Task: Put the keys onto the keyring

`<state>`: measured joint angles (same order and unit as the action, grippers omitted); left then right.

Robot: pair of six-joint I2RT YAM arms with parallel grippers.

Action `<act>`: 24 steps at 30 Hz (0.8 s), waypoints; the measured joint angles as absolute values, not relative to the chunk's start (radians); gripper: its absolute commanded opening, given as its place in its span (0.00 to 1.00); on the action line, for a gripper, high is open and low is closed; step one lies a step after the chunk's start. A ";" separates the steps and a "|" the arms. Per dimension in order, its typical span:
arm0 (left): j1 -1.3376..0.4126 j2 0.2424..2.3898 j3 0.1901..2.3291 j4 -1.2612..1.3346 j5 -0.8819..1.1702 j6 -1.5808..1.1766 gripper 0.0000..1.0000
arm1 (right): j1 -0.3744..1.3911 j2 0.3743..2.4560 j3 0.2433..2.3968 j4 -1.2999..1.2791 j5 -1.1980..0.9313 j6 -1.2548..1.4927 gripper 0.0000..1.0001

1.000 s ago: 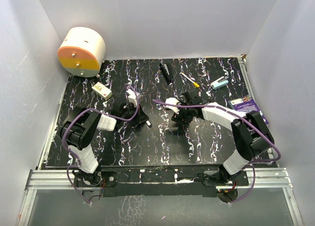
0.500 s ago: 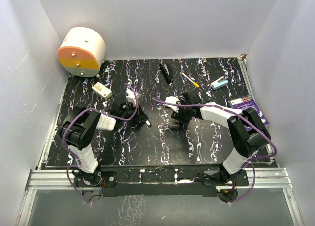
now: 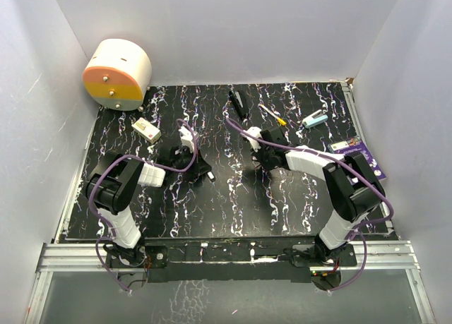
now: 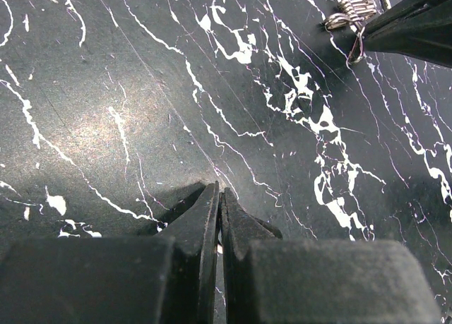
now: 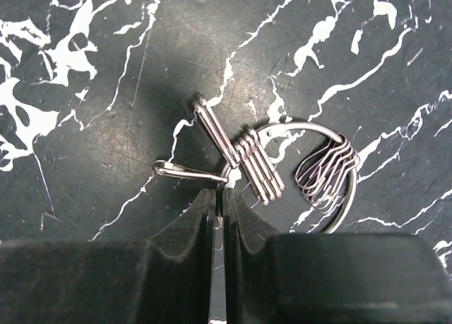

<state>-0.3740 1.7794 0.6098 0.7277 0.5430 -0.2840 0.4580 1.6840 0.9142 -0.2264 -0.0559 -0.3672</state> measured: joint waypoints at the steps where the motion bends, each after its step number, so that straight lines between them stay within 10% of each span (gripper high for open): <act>1: -0.374 1.779 0.610 0.728 0.543 -0.284 0.00 | 0.458 1.685 0.916 -0.227 -0.047 -0.333 0.09; 15: -0.374 1.779 0.610 0.728 0.543 -0.280 0.00 | 0.453 1.737 1.006 -0.331 0.068 0.298 0.09; 24: -0.374 1.779 0.611 0.727 0.543 -0.280 0.00 | 0.509 1.613 0.980 -0.537 0.053 0.675 0.33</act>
<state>-0.3740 1.7794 0.6106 0.7265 0.5434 -0.2802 0.5091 1.6135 0.9802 -0.5365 0.0528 0.6750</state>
